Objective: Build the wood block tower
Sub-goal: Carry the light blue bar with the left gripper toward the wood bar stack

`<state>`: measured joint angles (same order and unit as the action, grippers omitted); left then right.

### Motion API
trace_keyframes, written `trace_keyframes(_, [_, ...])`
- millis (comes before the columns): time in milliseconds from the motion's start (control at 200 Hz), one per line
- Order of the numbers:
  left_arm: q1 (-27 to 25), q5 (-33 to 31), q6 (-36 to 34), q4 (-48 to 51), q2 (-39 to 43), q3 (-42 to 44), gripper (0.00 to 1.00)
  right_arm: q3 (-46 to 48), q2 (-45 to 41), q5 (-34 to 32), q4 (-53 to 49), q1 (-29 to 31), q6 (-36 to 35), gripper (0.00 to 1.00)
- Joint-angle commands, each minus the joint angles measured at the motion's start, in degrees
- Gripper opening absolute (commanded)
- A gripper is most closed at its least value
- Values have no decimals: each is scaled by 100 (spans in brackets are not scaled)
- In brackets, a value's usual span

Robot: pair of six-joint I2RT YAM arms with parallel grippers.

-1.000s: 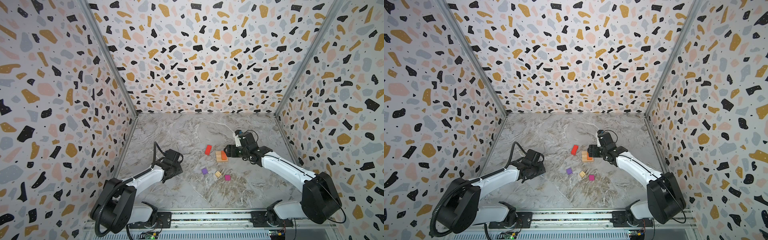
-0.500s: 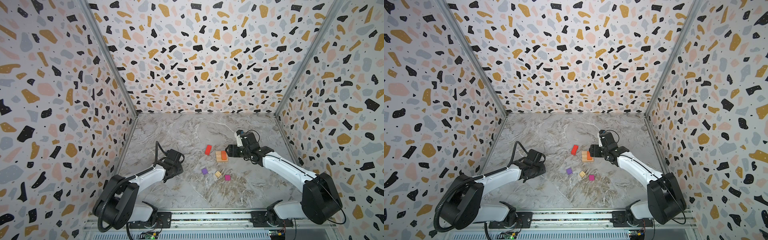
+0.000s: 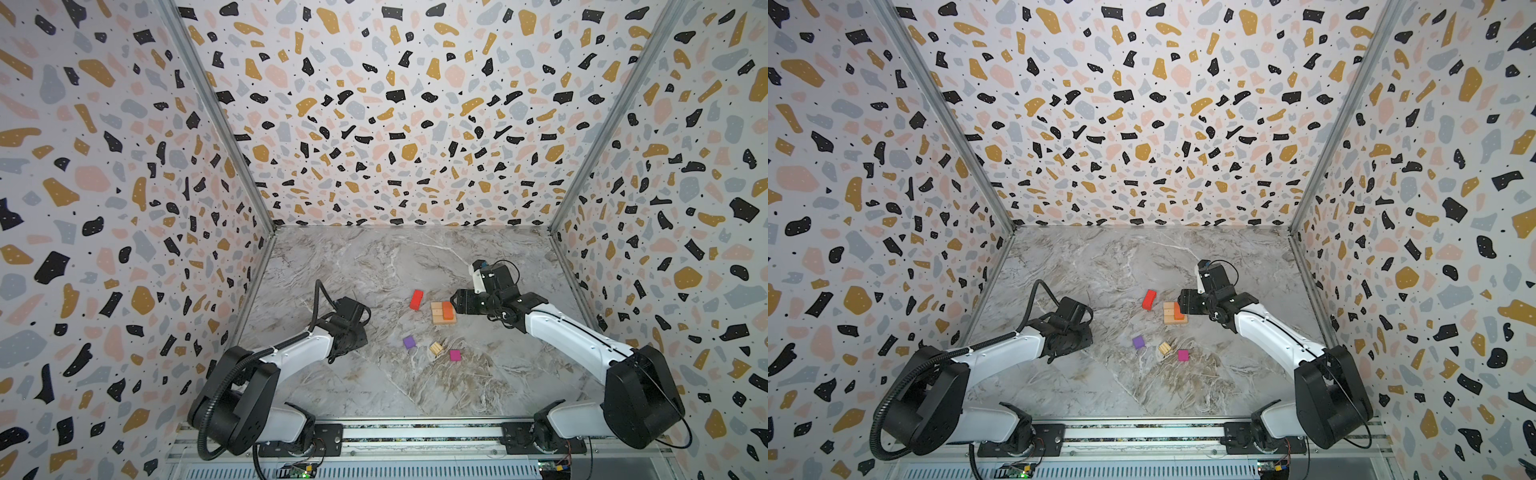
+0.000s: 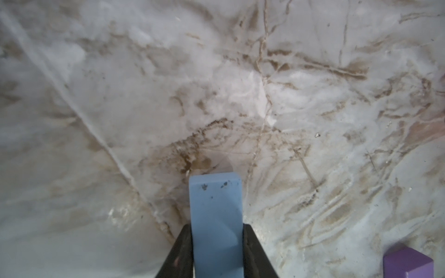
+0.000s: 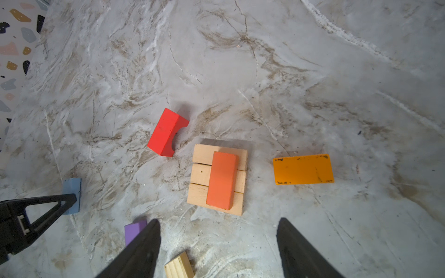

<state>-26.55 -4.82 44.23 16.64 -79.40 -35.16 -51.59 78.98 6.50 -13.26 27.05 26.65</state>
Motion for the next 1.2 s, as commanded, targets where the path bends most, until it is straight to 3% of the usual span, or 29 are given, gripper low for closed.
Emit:
trace_keyframes(0, [-159, 243, -107, 127, -49, -283, 27, -9, -208, 4, -63, -24, -46, 77])
trace_keyframes(360, [-695, 689, -7, 128, -254, -1211, 28, 11, -167, -45, -141, -176, -123, 77])
trace_keyframes(781, [-1474, 849, -49, 3, -1585, -2772, 29, 321, -80, 66, -10, -332, -211, 78])
trace_keyframes(1197, [-1844, 895, -96, -60, -2528, -3678, 29, 611, 118, -126, -19, -472, -84, 90])
